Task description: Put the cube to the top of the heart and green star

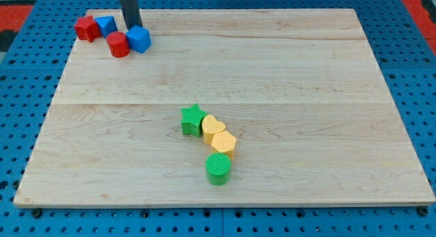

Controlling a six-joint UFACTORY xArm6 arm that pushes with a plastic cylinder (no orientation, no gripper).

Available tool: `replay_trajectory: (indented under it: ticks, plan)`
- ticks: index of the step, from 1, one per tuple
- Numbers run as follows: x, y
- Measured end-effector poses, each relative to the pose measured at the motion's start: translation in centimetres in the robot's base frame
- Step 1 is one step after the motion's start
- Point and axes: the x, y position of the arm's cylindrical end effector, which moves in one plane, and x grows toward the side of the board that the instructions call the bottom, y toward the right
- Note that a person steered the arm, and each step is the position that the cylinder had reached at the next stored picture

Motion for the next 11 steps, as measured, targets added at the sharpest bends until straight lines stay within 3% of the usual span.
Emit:
replay_trajectory:
  ticks: [2,4,6,7,8,9,10,11]
  plan:
    - [0.4,2.9]
    - [2.0,0.2]
    - [13.9,3.0]
    - [14.8,8.8]
    - [9.3,10.2]
    - [14.0,13.0]
    - [17.2,12.1]
    - [14.7,11.7]
